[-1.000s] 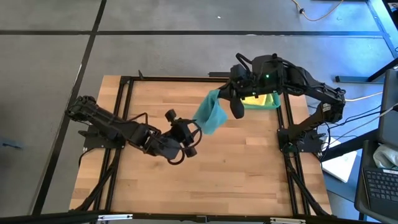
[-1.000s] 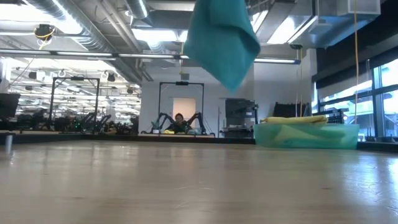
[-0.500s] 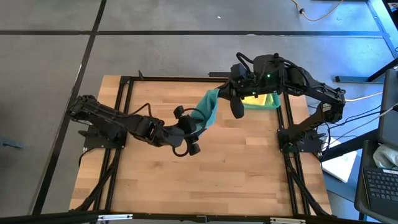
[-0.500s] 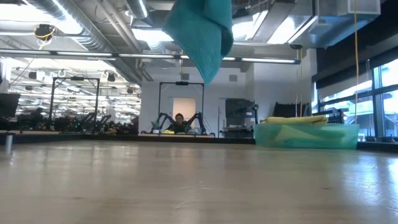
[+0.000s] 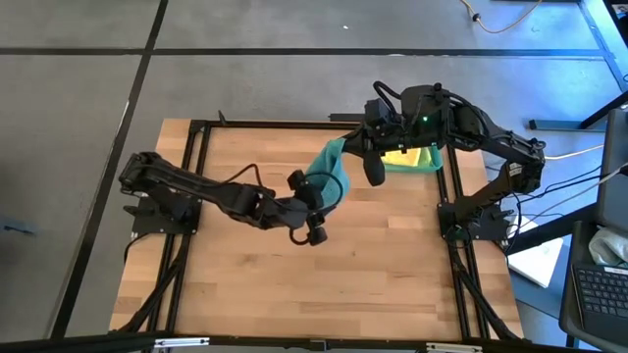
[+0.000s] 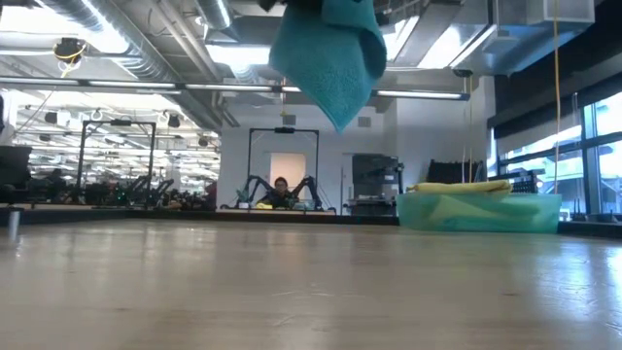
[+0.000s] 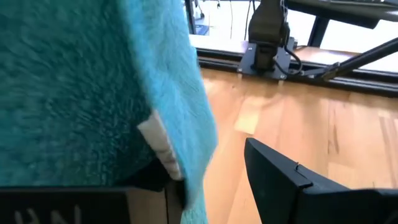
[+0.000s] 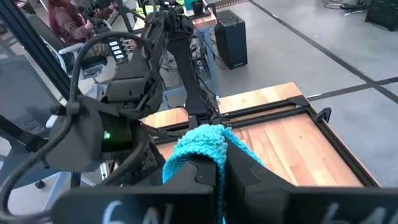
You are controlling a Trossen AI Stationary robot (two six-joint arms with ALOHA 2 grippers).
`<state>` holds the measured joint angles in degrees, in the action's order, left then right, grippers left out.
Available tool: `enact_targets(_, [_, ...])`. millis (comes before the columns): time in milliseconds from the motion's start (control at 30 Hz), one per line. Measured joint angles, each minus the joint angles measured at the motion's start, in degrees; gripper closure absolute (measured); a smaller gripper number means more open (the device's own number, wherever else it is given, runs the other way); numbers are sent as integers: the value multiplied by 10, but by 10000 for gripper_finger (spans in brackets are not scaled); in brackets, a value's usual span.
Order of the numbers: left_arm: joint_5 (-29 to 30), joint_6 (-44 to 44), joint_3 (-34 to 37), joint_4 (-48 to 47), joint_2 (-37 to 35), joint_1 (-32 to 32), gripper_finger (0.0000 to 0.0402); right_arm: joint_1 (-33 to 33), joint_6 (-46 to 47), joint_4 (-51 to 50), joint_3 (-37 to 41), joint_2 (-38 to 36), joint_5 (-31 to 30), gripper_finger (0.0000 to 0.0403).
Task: Fold microfiber towels
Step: Fold the blue microfiber cloth
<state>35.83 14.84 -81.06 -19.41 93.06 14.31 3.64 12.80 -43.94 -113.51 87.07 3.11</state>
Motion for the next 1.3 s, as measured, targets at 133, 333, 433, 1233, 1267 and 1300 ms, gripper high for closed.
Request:
enact_targets(133, [4,1,0,2,3,1,255,0,-10,-16,0,0,0,398])
enact_targets(333, [17,1,0,0,-10,3,255,0,-22,-50,0,0,0,398])
enact_targets(433, [26,1,-1,-4,-10,3,255,0,-26,-49,0,0,0,398])
enact_targets(1233, [-26,88,-3,-72,-17,-4,398,0,-48,-69,4,0,-21,398])
enact_targets(1267, [-25,90,-5,-93,-22,0,399,0,-55,-76,4,0,-23,398])
enact_targets(1300, [-25,91,-11,-106,-26,2,400,0,-59,-84,4,0,-27,398])
